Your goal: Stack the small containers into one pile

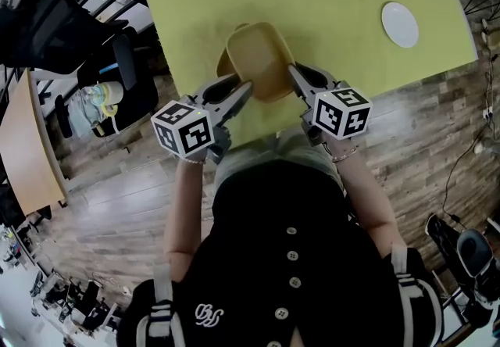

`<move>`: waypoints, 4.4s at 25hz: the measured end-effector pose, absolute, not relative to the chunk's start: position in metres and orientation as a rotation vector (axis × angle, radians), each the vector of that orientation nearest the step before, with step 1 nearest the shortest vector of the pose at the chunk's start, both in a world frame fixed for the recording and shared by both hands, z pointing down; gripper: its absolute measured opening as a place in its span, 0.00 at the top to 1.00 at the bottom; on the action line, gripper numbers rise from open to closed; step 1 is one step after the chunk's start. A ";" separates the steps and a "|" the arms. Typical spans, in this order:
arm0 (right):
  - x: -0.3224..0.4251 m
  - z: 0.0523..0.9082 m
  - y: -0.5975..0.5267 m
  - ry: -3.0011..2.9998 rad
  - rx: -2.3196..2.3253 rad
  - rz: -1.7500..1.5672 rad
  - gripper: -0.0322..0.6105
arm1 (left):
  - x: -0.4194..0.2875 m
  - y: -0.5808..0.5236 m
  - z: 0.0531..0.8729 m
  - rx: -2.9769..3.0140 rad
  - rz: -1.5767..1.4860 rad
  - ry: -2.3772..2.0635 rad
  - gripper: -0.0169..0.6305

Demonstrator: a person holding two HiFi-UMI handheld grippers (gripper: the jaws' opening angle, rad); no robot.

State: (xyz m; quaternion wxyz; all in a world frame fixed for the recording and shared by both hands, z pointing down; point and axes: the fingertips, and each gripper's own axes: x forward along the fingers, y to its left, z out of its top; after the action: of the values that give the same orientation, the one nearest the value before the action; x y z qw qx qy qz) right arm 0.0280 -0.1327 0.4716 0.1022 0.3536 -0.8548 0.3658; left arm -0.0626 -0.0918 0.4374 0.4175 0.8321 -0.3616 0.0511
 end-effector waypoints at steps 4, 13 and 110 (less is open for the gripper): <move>0.018 0.472 -0.122 -2.525 0.982 1.085 0.88 | -0.075 -0.090 0.444 2.042 0.127 -0.870 0.76; -0.011 0.470 -0.096 -2.537 0.830 1.138 0.81 | -0.106 -0.109 0.454 2.011 0.213 -0.856 0.86; 0.048 0.351 -0.117 -2.722 0.819 0.424 0.93 | 0.009 -0.117 0.364 2.522 0.177 -0.808 0.96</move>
State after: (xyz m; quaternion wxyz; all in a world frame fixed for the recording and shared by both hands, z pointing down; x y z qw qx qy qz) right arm 0.0480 -0.1168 0.3511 0.1334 0.2826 -0.9386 0.1462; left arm 0.0092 -0.1173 0.3645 0.2413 0.9222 -0.2953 0.0648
